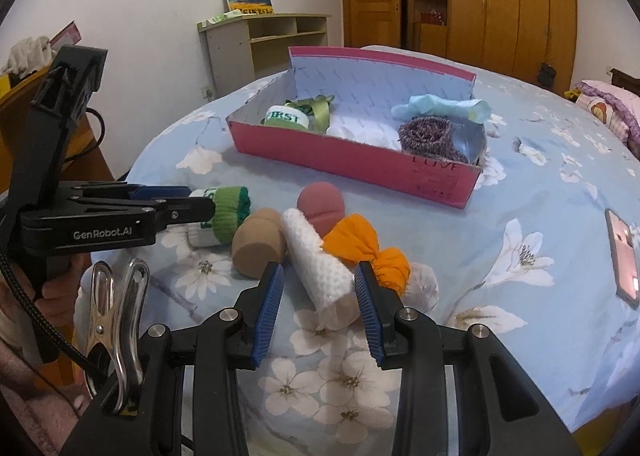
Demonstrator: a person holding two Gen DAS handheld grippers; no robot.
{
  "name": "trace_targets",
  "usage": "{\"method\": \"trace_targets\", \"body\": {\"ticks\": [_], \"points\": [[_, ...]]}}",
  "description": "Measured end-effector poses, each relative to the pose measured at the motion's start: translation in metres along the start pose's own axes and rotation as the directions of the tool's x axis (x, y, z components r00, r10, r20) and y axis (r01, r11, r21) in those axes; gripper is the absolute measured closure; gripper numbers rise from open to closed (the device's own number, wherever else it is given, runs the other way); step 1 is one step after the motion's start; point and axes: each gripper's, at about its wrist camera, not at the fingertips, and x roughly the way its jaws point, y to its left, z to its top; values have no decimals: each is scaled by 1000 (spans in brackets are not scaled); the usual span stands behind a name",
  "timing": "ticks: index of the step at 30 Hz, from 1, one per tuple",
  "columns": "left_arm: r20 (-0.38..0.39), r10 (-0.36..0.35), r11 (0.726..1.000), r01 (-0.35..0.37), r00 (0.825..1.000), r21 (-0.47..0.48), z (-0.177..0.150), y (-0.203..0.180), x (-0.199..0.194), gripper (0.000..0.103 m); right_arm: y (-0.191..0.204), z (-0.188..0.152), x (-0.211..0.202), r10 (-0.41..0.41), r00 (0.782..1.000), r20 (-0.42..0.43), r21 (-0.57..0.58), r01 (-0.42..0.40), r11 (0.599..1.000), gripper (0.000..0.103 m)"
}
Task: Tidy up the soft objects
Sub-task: 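Grasp the white knit roll with the right gripper while the left grasps the FIRST wristband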
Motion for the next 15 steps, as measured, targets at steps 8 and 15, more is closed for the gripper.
{"method": "trace_targets", "body": {"ticks": [8,15], "points": [[1,22,1000,-22,1000,16,-3,0,5,58,8,-9,8,-13,1000,-28,-38,11,999,73],[-20,-23,1000,23,1000,-2,-5,-3,15,58,3,-12,10,-18,999,-31,-16,17,1000,87]]}}
